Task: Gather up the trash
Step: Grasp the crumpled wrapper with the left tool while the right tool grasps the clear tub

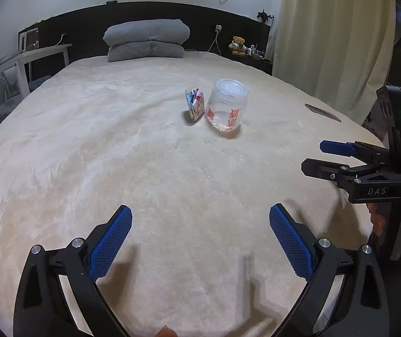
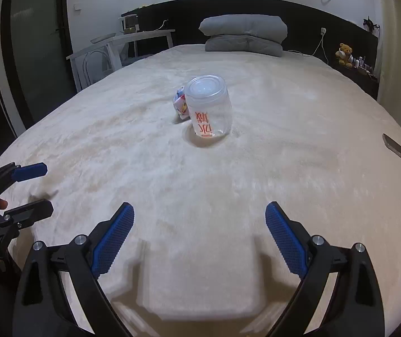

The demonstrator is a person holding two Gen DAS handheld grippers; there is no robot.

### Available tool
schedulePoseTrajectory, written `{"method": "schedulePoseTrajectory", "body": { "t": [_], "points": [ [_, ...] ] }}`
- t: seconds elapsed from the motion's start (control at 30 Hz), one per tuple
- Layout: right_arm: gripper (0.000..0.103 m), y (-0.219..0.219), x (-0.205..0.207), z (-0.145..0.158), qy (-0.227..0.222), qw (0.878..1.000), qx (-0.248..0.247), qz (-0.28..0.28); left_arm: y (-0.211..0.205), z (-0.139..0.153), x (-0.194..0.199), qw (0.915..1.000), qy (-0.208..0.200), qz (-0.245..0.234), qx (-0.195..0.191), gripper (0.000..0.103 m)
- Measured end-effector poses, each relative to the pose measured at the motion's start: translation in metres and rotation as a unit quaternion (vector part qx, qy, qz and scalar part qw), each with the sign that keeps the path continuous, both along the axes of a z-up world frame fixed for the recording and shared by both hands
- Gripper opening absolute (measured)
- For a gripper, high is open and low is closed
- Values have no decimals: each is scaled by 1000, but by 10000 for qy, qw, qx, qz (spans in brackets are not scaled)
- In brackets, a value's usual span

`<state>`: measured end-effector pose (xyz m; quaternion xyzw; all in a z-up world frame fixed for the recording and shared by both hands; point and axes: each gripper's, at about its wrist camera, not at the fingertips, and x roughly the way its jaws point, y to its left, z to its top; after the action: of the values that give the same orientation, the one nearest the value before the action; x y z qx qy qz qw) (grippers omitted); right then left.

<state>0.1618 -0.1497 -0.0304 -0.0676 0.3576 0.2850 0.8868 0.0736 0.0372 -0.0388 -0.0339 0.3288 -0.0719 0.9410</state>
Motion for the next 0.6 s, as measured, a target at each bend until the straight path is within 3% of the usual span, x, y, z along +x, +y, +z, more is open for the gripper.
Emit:
{"method": "schedulePoseTrajectory", "body": {
  "t": [0.6],
  "points": [
    [93,67,113,-6,-290,9994,-131,153,21,-13,108,9993,320,-161,-50,97]
  ]
}}
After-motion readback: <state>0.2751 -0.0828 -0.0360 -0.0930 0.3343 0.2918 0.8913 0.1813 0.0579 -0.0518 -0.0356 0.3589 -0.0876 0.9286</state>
